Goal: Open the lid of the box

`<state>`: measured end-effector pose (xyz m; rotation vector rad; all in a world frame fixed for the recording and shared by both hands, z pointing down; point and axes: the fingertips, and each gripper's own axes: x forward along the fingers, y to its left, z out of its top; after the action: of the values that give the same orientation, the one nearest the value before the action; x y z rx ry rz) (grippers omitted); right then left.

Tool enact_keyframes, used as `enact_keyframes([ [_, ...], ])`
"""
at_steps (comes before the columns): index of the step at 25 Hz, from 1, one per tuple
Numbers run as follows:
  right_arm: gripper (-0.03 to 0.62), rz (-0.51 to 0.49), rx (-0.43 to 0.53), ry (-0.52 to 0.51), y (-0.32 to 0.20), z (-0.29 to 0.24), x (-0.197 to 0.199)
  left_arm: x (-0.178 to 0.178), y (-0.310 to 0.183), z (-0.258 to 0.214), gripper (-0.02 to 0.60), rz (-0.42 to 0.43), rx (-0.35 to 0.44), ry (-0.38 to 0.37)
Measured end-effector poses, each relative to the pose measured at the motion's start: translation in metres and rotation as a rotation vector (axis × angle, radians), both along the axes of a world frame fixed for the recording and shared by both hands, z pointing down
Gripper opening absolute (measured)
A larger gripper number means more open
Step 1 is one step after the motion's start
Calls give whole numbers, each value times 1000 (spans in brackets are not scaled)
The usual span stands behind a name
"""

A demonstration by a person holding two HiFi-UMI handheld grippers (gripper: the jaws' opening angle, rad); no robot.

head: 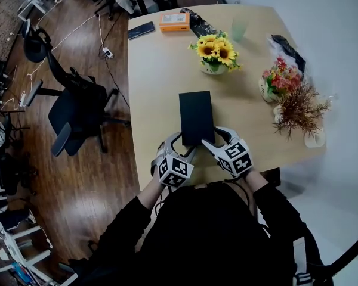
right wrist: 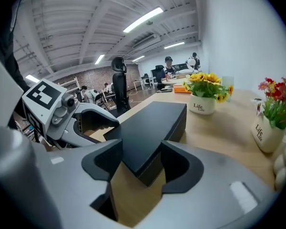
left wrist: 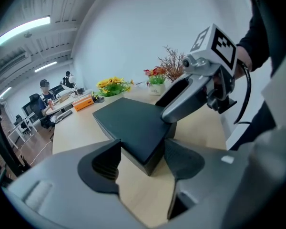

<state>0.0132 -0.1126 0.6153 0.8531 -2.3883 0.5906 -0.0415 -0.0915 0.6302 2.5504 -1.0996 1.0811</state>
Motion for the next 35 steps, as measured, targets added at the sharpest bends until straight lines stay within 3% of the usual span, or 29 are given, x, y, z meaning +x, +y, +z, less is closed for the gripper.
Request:
enact_keyframes([
  [13, 259, -23, 171, 54, 2, -30, -5, 0, 1, -2, 267, -14, 7, -2],
  [16, 209, 5, 157, -85, -2, -63, -14, 0, 1, -4, 264, -15, 23, -11],
  [19, 184, -19, 111, -250, -1, -95, -34, 3, 1, -30, 256, -18, 97, 5],
  [22, 179, -75, 106, -293, 1, -110, -55, 5, -1, -73, 256, -18, 211, 1],
  [24, 179, -99, 98, -316, 1, -115, -67, 3, -2, -86, 251, -12, 271, -46],
  [27, 178, -136, 83, -338, 3, -121, -86, -4, -2, -86, 168, 1, 294, -98],
  [29, 178, -169, 74, -343, 4, -124, -97, -11, -1, -86, 141, -29, 275, -48],
  [32, 145, -168, 83, -352, 0, -129, -97, -27, -1, -86, 105, -153, 187, 136],
  [35, 144, 35, 76, -276, -25, -107, -50, -52, -1, -80, 73, -317, 75, 364],
])
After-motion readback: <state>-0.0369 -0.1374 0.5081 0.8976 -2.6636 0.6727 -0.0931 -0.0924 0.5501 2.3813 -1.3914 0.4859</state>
